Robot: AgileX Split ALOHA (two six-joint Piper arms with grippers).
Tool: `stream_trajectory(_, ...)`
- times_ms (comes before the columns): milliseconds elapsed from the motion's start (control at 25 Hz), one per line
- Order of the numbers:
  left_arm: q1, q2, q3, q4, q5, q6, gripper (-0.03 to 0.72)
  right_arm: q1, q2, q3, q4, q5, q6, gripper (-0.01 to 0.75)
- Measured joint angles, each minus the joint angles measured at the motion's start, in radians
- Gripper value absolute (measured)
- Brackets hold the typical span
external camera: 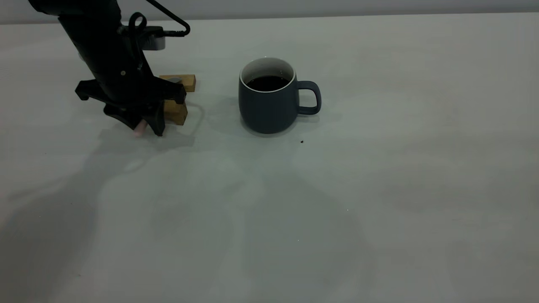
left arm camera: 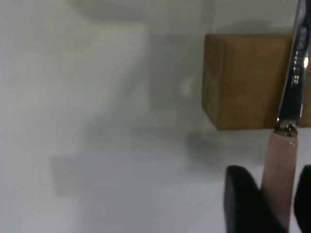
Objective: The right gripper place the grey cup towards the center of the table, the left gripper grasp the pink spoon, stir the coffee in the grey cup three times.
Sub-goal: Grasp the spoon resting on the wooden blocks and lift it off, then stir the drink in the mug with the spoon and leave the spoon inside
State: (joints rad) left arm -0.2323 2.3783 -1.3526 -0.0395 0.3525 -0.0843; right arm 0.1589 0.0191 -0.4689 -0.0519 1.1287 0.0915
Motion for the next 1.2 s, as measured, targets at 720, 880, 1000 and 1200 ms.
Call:
stream_trajectory(720,0.001,-0.318,0.0,-0.396,0.237,-0.145,0.139,0.0,0.0,0.0,0.0,0.0,0.0,0.491)
stream_trajectory(880,0.001,-0.384,0.0,-0.681,0.325,-0.353,0.139,0.0,0.0,0.0,0.0,0.0,0.0,0.491)
stream_trajectory(1000,0.001,-0.388,0.0,-0.893,0.388,-0.487,0.139,0.0,0.0,0.0,0.0,0.0,0.0,0.491)
stream_trajectory(1200,0.001,-0.386,0.0,-1.177,0.44,-0.64,0.139,0.0,0.0,0.0,0.0,0.0,0.0,0.491)
